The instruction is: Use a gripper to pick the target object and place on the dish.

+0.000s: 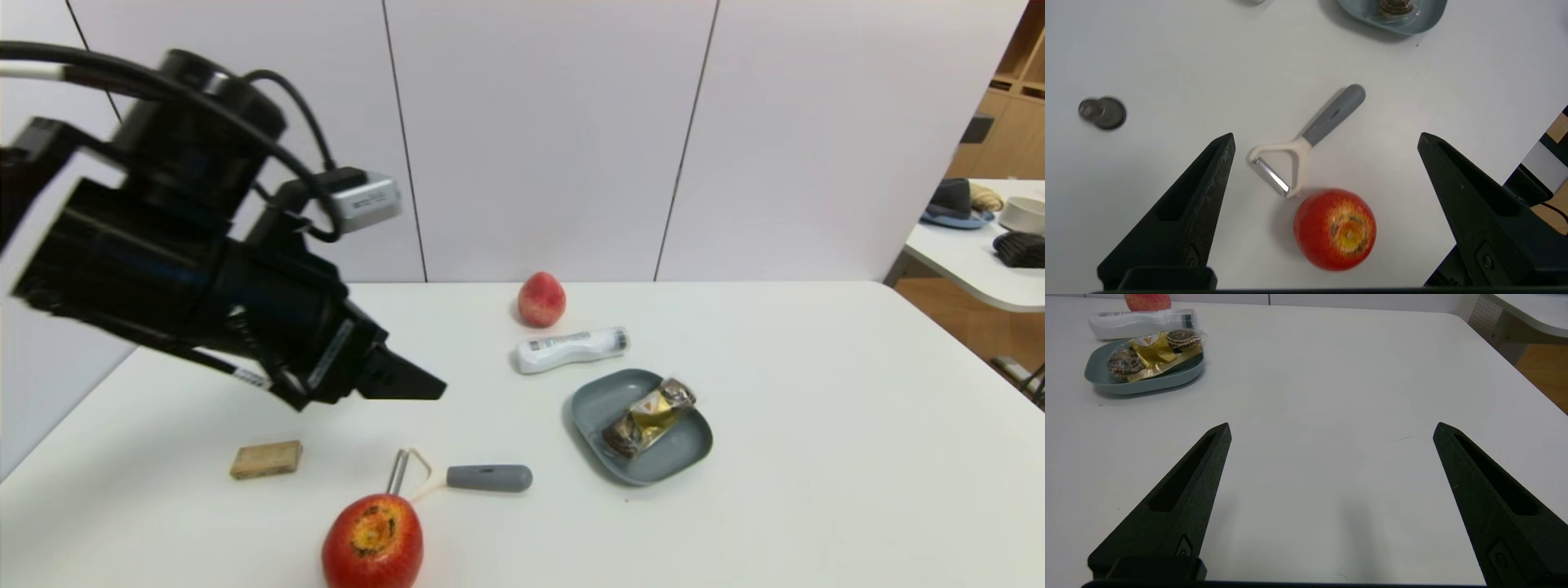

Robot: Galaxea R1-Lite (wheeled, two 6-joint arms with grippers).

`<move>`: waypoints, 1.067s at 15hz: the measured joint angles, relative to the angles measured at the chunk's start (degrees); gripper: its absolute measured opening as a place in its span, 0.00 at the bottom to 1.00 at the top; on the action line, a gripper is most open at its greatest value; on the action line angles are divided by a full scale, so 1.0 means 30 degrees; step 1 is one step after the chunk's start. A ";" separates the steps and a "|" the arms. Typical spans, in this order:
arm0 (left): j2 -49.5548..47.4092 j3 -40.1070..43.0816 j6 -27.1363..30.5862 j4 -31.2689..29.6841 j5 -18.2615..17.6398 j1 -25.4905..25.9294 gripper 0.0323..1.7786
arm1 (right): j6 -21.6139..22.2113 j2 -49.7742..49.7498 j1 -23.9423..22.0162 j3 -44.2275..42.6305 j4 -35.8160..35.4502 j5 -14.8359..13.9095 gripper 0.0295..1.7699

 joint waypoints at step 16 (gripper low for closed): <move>-2.0822 1.6945 -0.2462 -0.8627 0.0752 0.7989 0.95 | 0.0000 0.0000 0.0000 0.0000 0.0000 0.0000 0.97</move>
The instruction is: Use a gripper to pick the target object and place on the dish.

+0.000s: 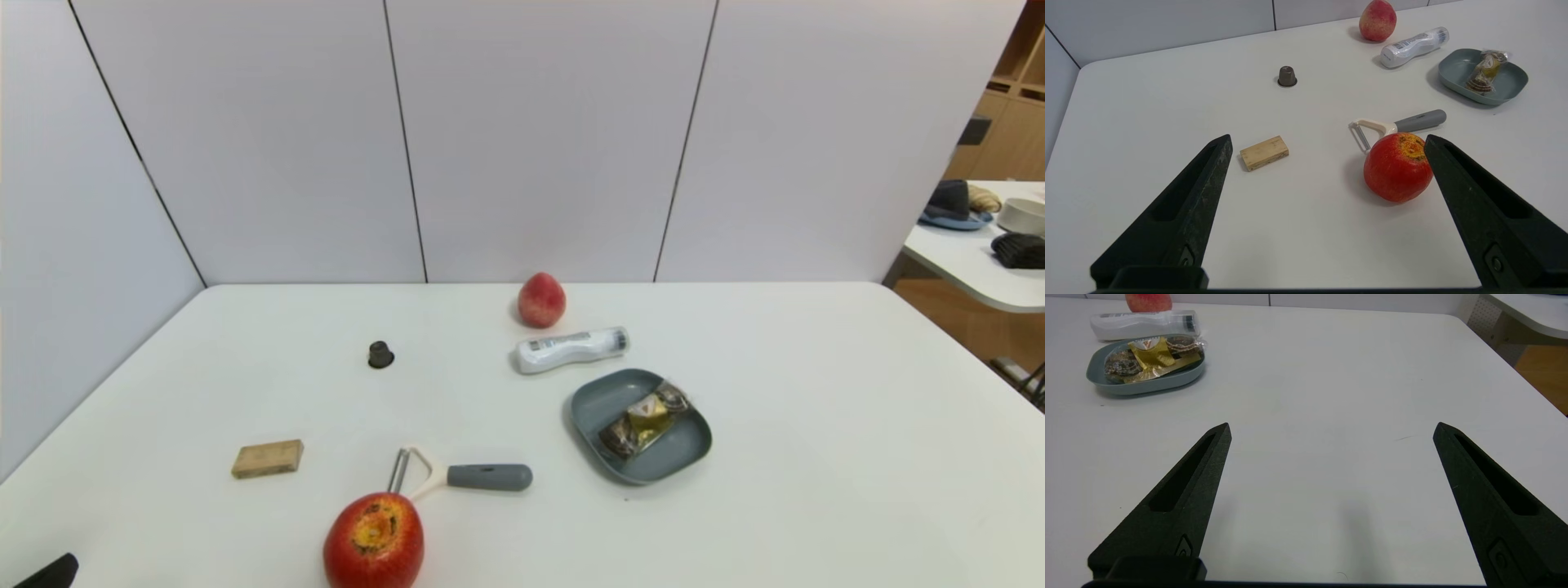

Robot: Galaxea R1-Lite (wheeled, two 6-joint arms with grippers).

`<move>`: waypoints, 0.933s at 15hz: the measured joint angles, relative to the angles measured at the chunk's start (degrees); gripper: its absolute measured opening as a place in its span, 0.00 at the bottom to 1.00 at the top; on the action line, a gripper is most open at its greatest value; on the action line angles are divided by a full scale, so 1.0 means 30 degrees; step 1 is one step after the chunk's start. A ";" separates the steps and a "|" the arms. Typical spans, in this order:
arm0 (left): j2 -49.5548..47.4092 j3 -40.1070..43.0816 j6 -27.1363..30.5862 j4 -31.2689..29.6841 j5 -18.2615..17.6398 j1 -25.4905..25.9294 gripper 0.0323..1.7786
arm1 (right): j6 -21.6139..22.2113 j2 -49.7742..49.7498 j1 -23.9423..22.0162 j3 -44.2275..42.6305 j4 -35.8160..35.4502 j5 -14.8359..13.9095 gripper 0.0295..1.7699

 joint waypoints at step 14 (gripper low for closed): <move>-0.8160 0.9139 -0.0634 -0.3149 0.4429 0.1414 0.95 | -0.0004 0.0000 0.0000 0.0000 0.0000 0.0000 0.97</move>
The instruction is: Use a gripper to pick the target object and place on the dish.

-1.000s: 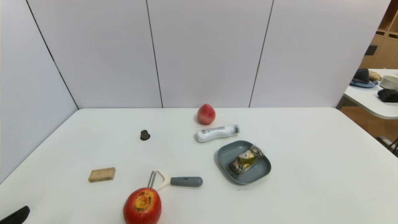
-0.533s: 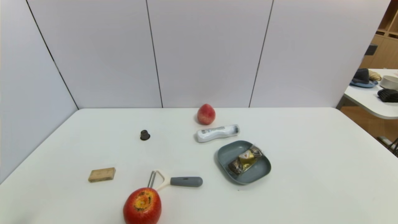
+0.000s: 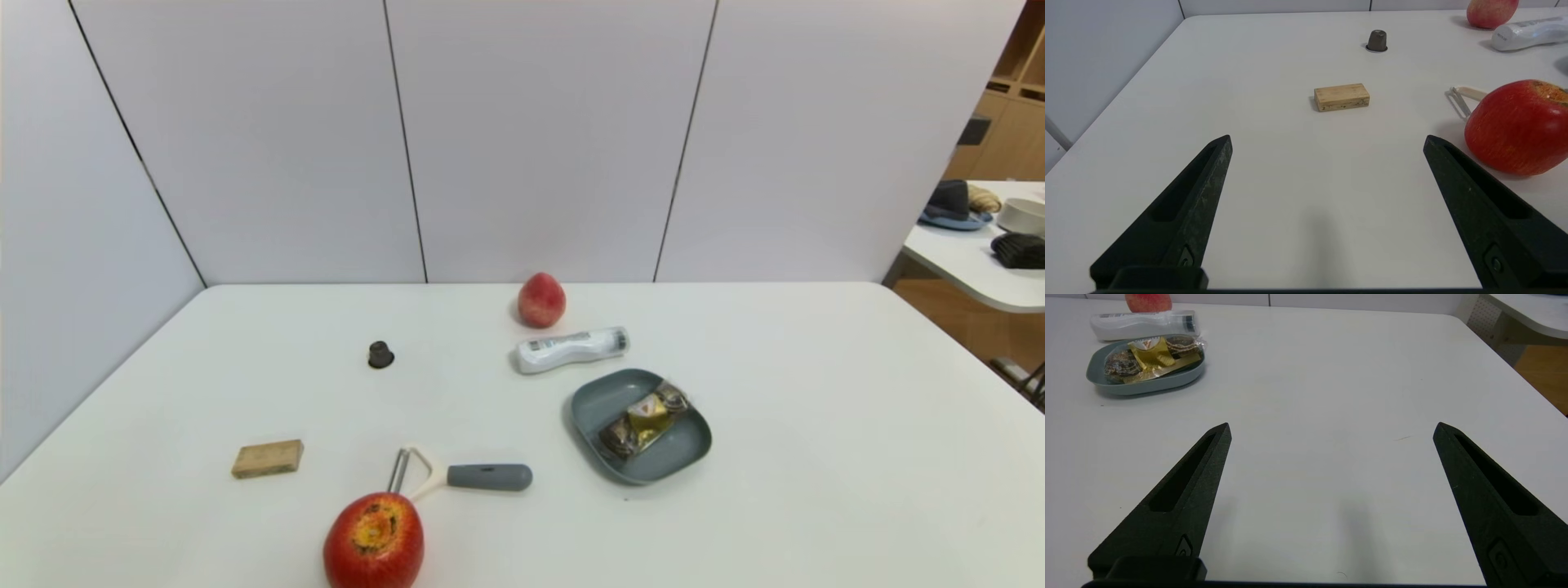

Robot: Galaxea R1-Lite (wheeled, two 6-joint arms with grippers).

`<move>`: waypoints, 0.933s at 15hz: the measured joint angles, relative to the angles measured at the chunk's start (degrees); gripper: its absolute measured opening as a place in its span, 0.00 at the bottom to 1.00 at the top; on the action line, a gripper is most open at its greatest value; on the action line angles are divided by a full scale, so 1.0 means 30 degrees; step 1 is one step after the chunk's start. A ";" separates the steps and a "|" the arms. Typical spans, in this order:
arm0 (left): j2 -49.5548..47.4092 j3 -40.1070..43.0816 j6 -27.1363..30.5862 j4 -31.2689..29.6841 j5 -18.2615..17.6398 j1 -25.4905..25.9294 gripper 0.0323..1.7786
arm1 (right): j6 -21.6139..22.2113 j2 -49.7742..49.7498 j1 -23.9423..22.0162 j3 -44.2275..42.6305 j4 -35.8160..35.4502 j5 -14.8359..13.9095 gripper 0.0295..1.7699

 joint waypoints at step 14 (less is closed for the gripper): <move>-0.0289 0.0459 -0.0065 0.0207 0.0118 0.0000 0.95 | 0.0000 0.0000 0.0000 0.0000 0.0000 -0.0008 0.97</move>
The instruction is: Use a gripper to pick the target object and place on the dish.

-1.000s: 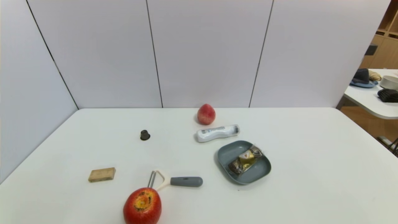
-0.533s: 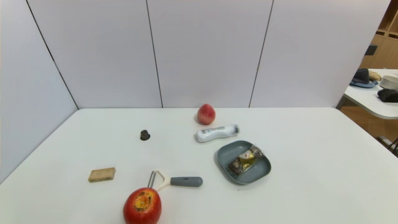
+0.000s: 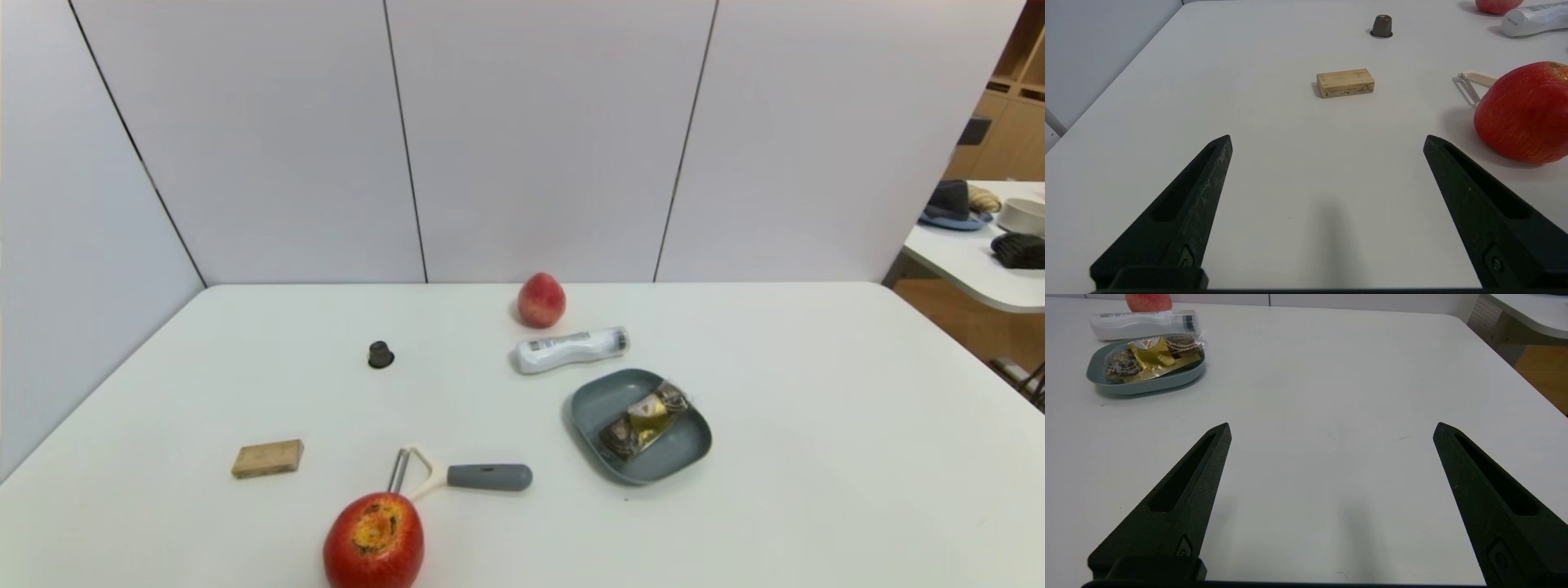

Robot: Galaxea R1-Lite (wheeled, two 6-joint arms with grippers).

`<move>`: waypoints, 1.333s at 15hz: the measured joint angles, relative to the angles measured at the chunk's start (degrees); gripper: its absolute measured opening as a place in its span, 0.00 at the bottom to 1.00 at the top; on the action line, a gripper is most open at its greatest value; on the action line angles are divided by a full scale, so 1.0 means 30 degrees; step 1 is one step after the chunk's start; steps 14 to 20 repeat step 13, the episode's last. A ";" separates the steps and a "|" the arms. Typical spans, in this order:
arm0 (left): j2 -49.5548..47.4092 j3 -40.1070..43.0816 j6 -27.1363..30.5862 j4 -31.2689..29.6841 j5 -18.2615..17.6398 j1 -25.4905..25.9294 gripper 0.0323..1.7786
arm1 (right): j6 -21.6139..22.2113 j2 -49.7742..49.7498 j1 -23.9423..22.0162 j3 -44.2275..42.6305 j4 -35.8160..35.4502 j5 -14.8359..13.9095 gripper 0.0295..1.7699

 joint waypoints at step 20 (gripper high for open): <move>0.0008 0.0000 -0.0008 0.0008 0.0004 0.0000 0.95 | 0.0065 0.0000 0.0000 0.0000 0.0000 0.0008 0.97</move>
